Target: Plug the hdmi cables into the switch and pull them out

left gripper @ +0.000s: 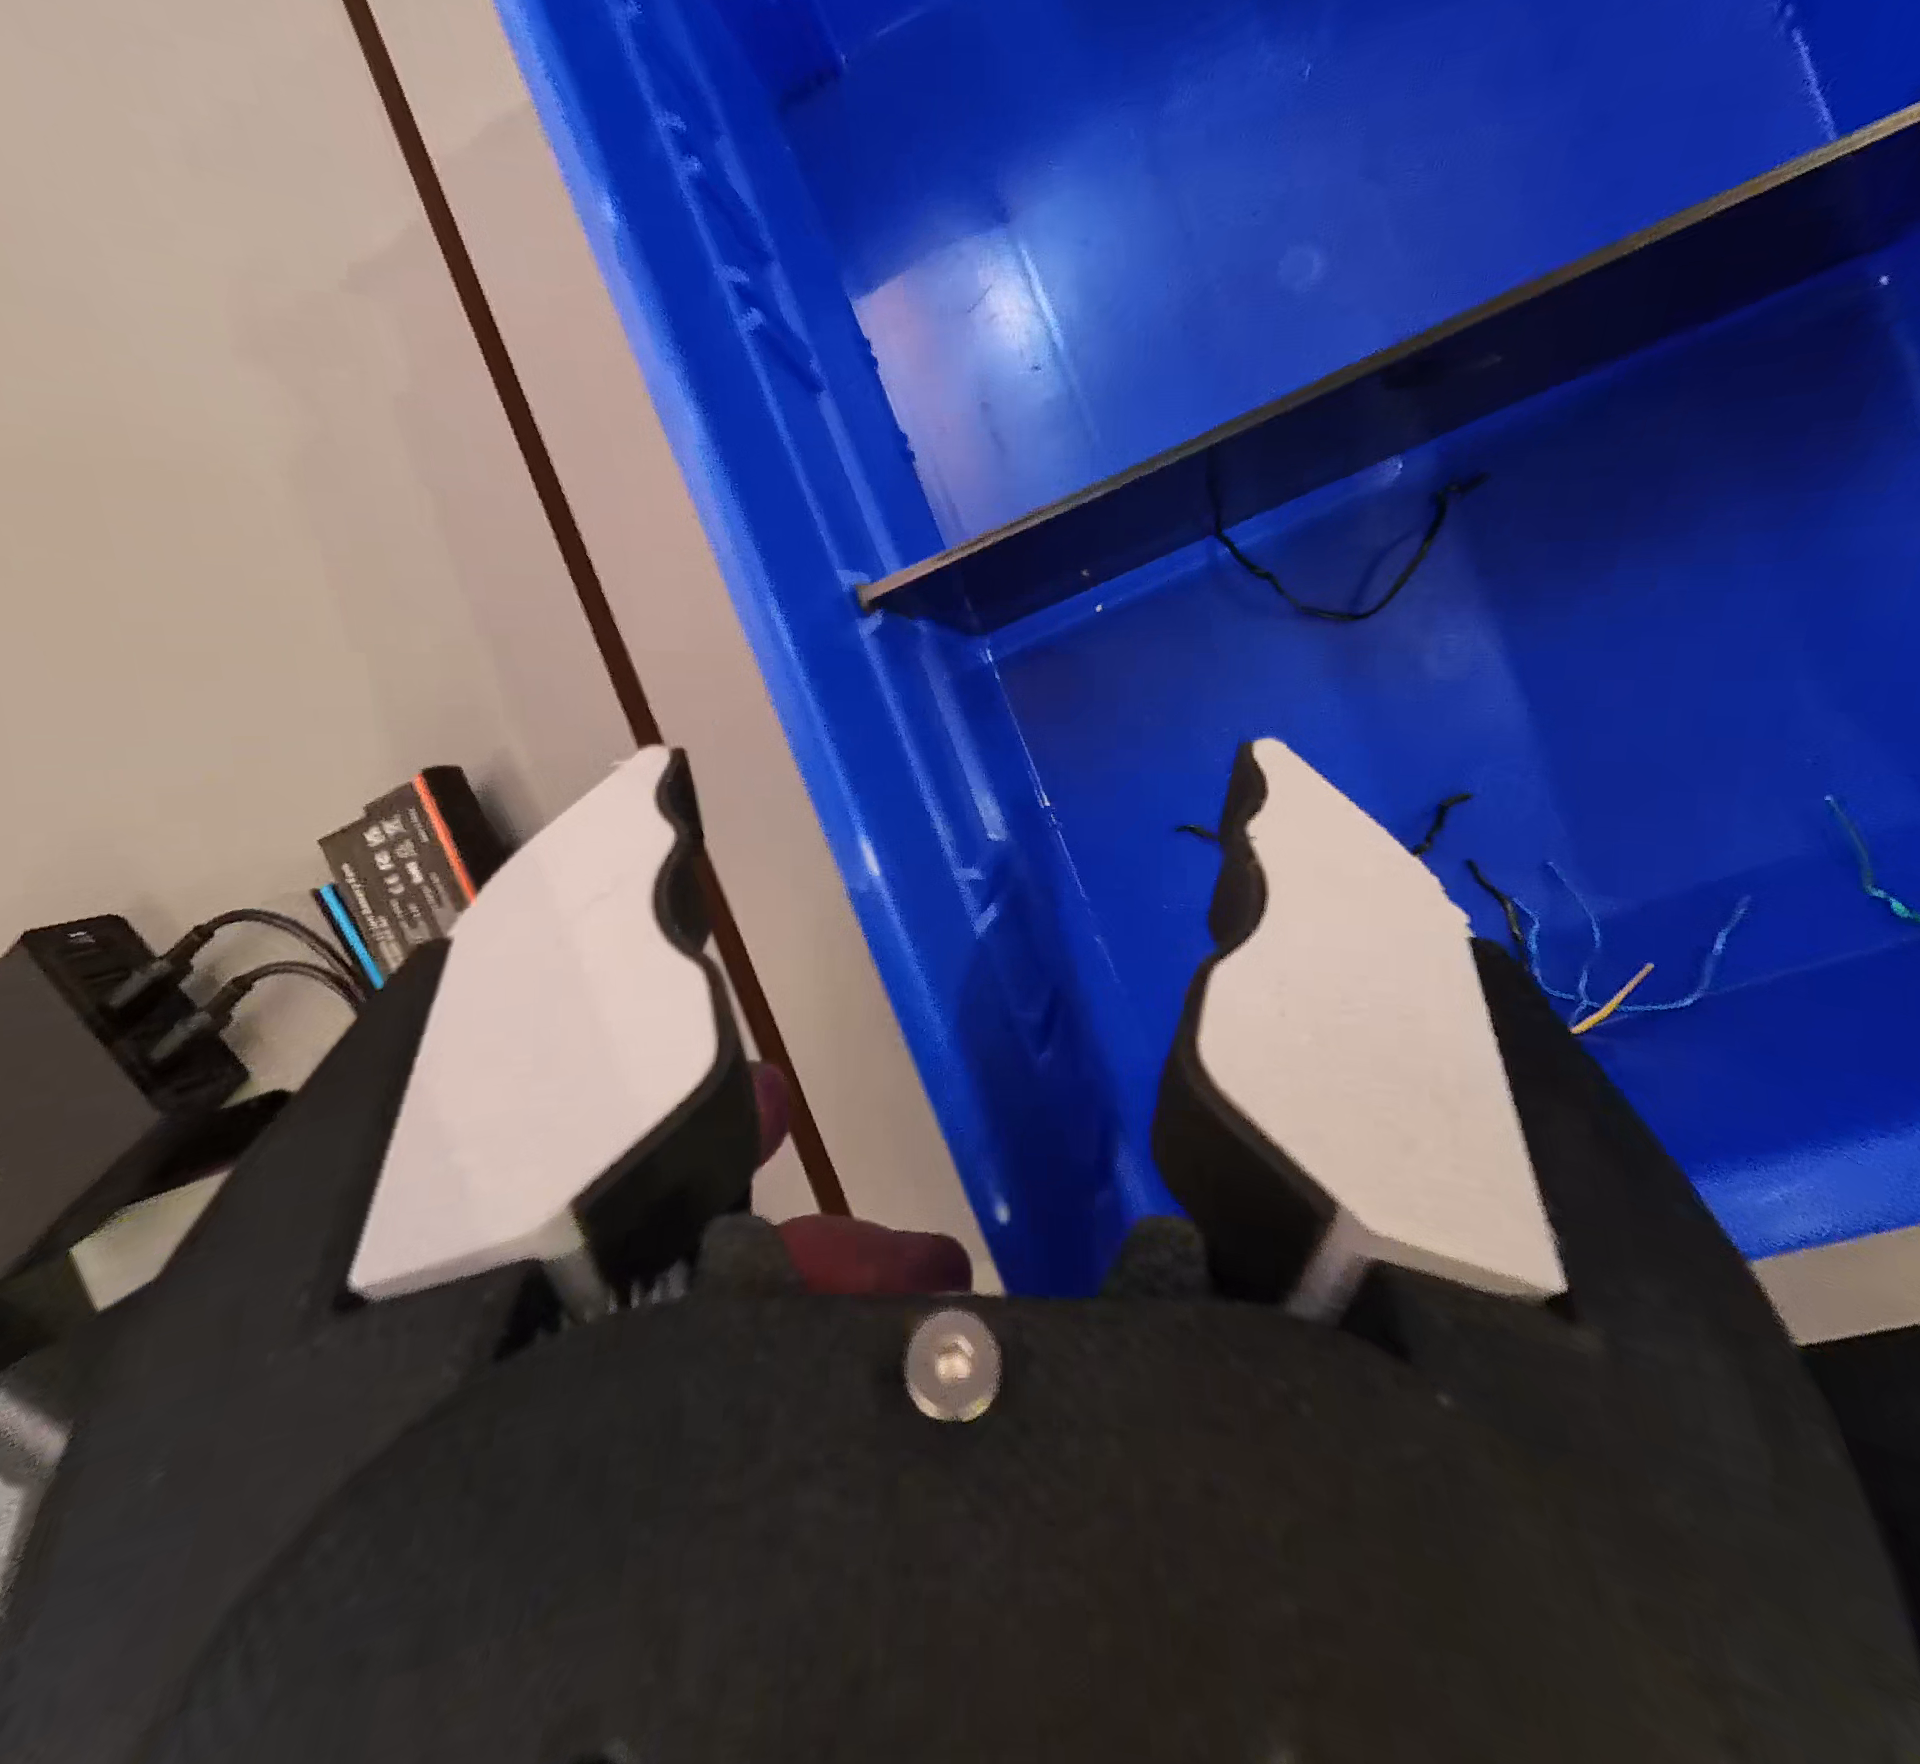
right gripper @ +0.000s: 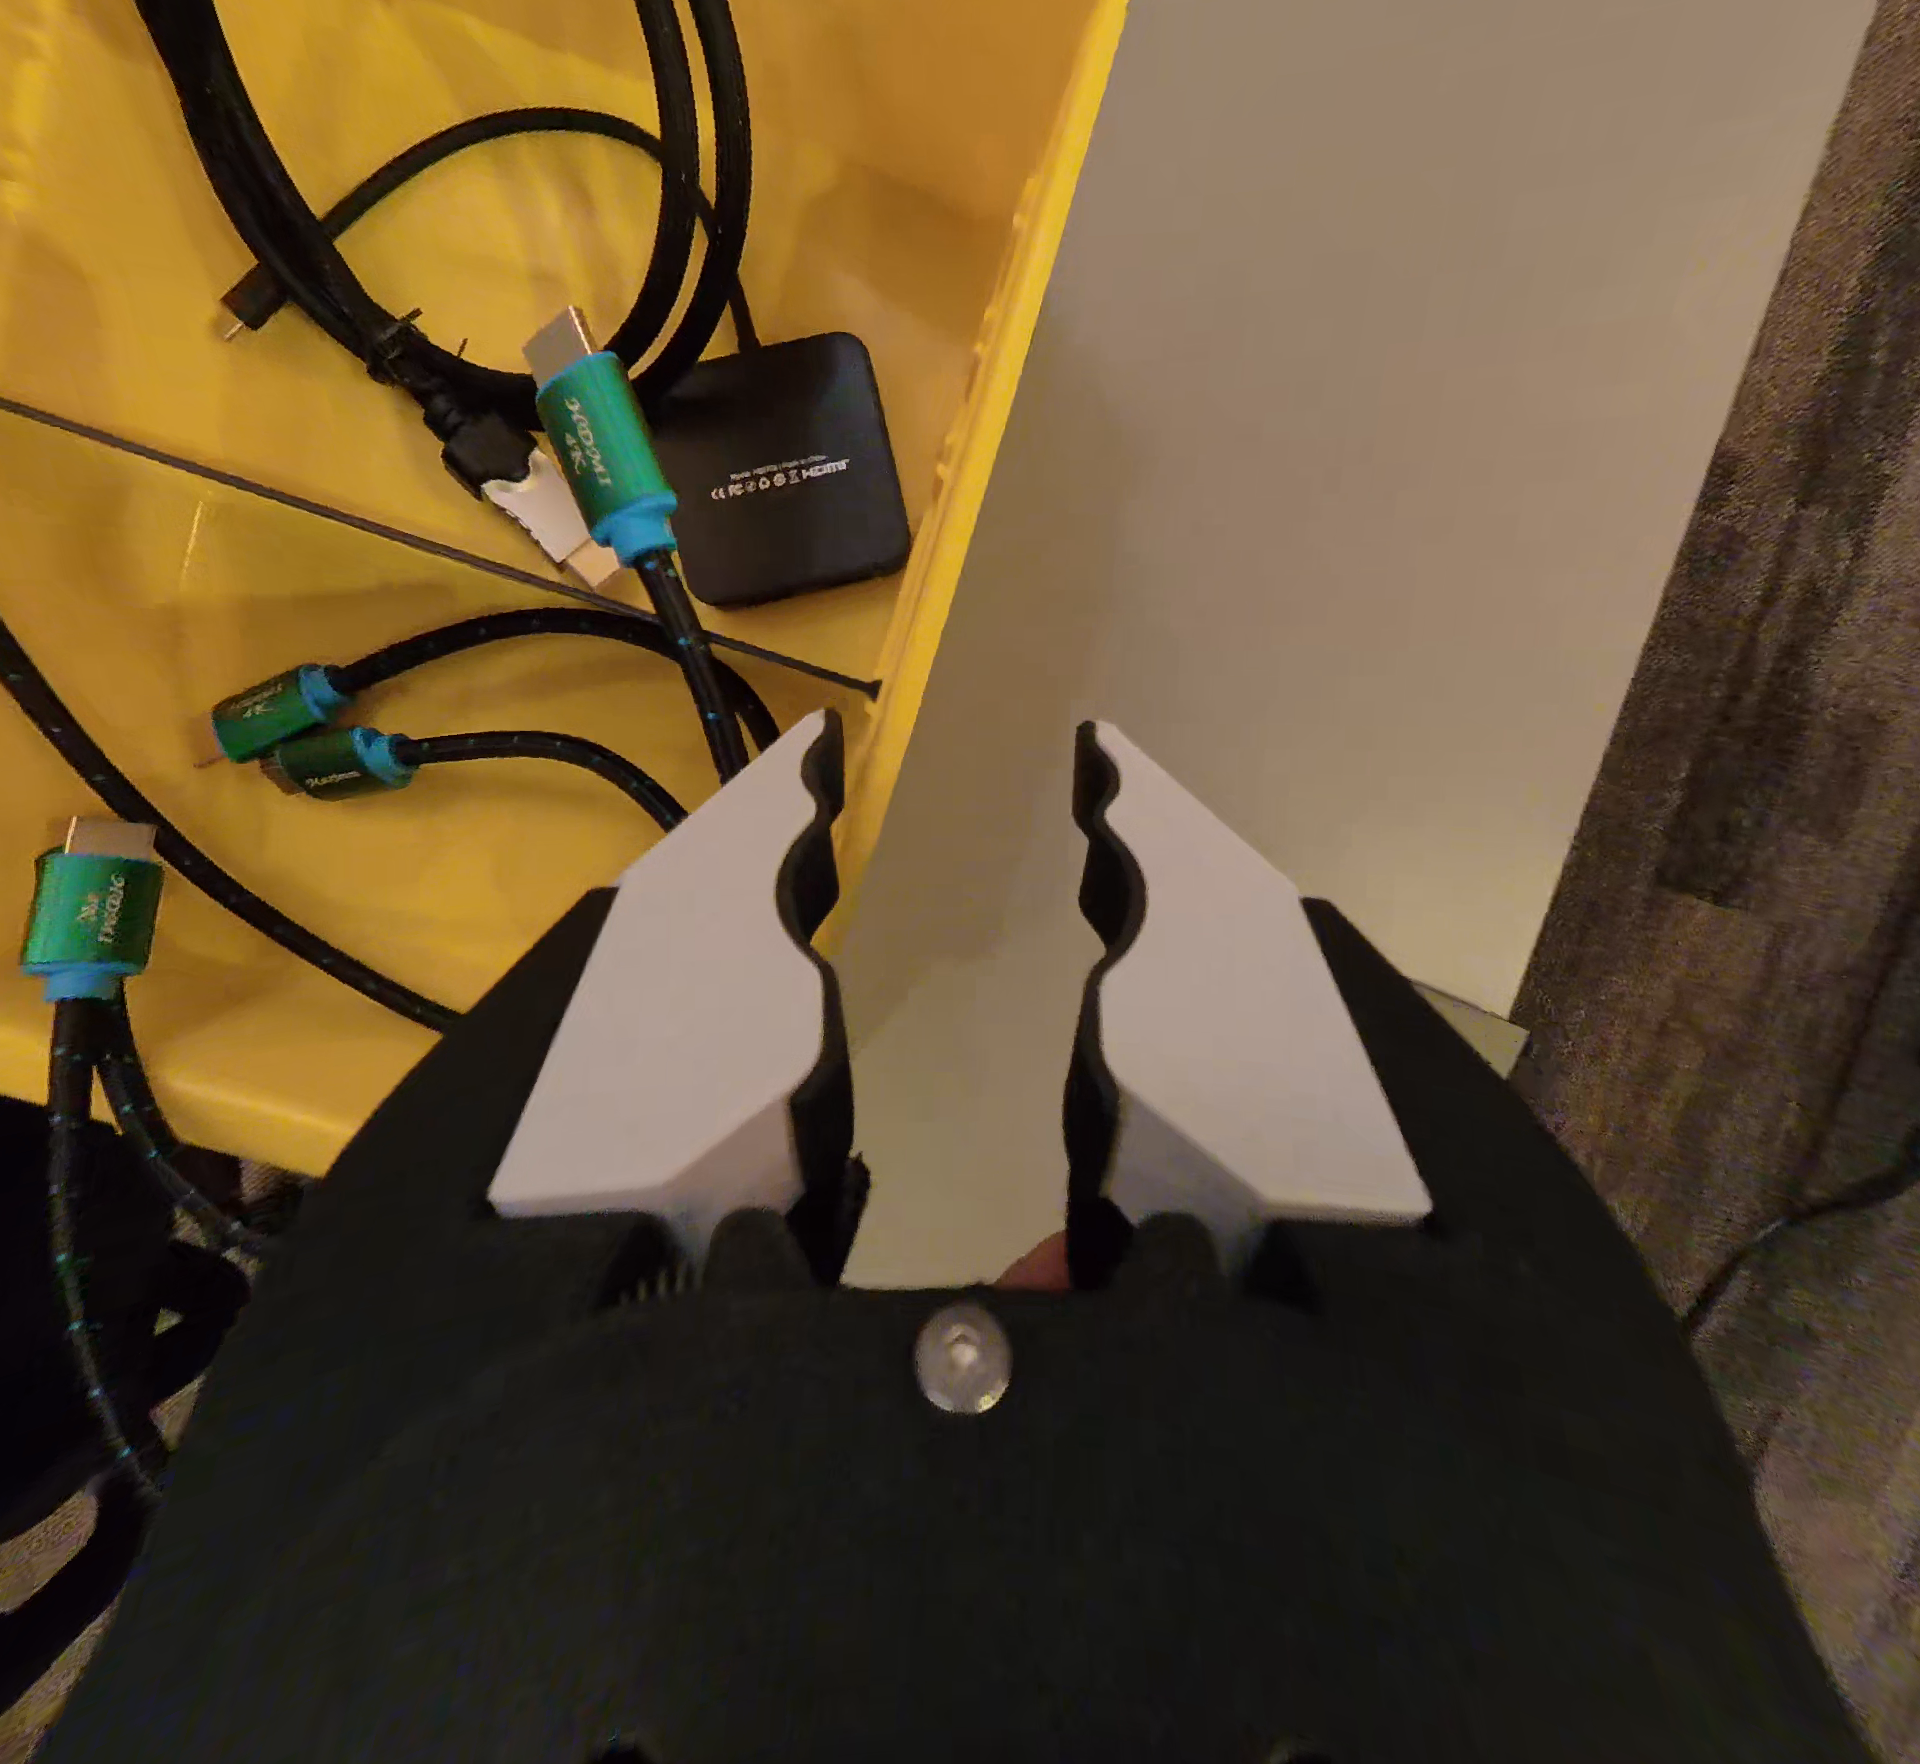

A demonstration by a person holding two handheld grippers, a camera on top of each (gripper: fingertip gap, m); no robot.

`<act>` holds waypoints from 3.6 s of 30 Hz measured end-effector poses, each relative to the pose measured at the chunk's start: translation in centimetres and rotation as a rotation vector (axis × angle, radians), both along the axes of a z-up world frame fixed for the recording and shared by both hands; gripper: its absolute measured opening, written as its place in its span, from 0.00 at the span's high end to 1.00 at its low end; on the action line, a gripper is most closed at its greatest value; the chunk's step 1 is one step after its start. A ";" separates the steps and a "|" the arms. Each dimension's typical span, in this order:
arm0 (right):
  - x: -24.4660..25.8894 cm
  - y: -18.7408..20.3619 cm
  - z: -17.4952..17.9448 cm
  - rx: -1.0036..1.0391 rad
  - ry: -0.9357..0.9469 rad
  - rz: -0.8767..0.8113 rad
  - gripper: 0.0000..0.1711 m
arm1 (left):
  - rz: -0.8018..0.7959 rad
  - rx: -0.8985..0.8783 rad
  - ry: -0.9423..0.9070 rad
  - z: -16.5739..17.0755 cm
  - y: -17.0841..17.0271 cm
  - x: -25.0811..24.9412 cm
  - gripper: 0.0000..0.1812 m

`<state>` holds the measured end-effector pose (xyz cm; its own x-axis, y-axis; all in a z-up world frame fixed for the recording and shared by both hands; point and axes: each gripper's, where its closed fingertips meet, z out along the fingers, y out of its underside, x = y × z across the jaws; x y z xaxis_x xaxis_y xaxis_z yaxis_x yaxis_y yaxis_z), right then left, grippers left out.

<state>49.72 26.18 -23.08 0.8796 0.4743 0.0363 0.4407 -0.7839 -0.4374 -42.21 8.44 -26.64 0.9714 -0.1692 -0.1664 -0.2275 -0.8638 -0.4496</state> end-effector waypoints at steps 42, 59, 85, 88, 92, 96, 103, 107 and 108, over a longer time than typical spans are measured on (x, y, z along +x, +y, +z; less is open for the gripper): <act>-11.6 -1.8 -3.0 -0.110 0.360 0.011 0.92 | 0.008 0.183 -0.144 1.7 2.4 1.8 0.98; -31.4 -5.6 -2.0 -0.118 0.697 0.112 0.73 | -0.023 0.324 -0.189 5.0 2.6 2.4 0.98; -55.8 -9.9 -1.0 -0.102 0.905 0.125 0.62 | 0.052 0.710 -0.264 17.7 1.4 -0.8 0.98; -58.3 -10.5 -0.8 -0.111 0.940 0.132 0.59 | 0.038 0.727 -0.238 19.2 1.0 -0.7 0.98; -61.2 -11.1 -0.6 -0.110 0.957 0.158 0.56 | 0.032 0.754 -0.231 20.7 0.7 -0.5 0.98; -63.7 -11.5 -0.5 -0.130 0.987 0.167 0.55 | 0.031 0.756 -0.234 21.3 0.6 -0.2 0.98; -68.5 -13.9 0.4 -0.199 1.055 0.260 0.49 | 0.004 0.752 -0.231 22.1 0.8 1.3 0.98; -68.4 -13.6 1.7 -0.128 1.086 0.268 0.48 | -0.029 0.757 -0.244 22.7 1.1 2.9 0.98; -68.0 -13.5 1.9 -0.093 1.060 0.280 0.47 | -0.037 0.760 -0.240 22.8 1.2 3.3 0.98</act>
